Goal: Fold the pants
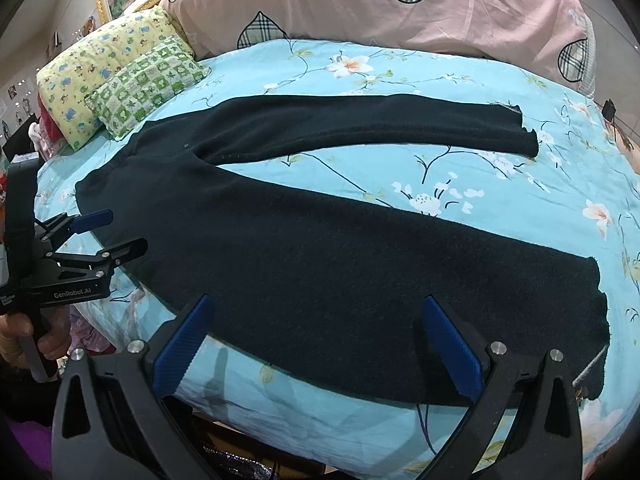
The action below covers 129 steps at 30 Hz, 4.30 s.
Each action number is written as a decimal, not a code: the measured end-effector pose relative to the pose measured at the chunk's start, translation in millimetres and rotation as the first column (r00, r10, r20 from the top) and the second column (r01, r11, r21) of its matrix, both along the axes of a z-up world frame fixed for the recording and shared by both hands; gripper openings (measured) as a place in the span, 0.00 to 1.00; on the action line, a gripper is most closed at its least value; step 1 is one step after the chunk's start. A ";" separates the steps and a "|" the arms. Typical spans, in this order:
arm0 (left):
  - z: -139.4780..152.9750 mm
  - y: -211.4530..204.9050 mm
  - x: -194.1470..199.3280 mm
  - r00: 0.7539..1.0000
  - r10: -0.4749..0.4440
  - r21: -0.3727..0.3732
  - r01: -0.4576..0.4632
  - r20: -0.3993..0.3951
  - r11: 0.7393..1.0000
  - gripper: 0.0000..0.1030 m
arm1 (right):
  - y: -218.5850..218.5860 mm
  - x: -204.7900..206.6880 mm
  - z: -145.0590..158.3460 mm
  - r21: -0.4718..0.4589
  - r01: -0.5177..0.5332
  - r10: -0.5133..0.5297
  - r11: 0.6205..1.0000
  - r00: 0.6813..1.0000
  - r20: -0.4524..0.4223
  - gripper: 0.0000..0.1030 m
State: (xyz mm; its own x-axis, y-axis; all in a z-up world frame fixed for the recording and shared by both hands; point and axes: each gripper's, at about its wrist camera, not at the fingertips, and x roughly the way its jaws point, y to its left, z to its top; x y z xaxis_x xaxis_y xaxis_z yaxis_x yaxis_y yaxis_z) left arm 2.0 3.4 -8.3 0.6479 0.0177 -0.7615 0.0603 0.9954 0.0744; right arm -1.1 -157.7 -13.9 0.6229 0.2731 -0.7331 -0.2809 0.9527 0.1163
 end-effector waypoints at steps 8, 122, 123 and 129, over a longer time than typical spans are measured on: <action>2.3 -0.2 -0.7 1.000 0.000 -0.003 0.000 0.003 1.000 0.87 | -2.0 0.0 2.4 0.007 0.002 -0.002 1.000 1.000 0.001 1.00; 27.5 -92.3 276.0 0.705 -0.695 -0.307 0.636 -0.142 0.708 0.05 | -175.9 229.6 37.0 0.196 0.064 -0.039 0.979 0.991 -0.126 0.11; 30.1 -91.4 270.9 0.707 -0.694 -0.308 0.635 -0.137 0.708 0.05 | -175.9 221.1 40.5 0.205 0.063 -0.040 0.977 0.992 -0.117 0.11; 46.5 -70.9 217.3 0.726 -0.681 -0.334 0.621 -0.096 0.709 0.05 | -178.3 166.0 57.0 0.232 0.065 -0.050 0.971 0.996 -0.068 0.11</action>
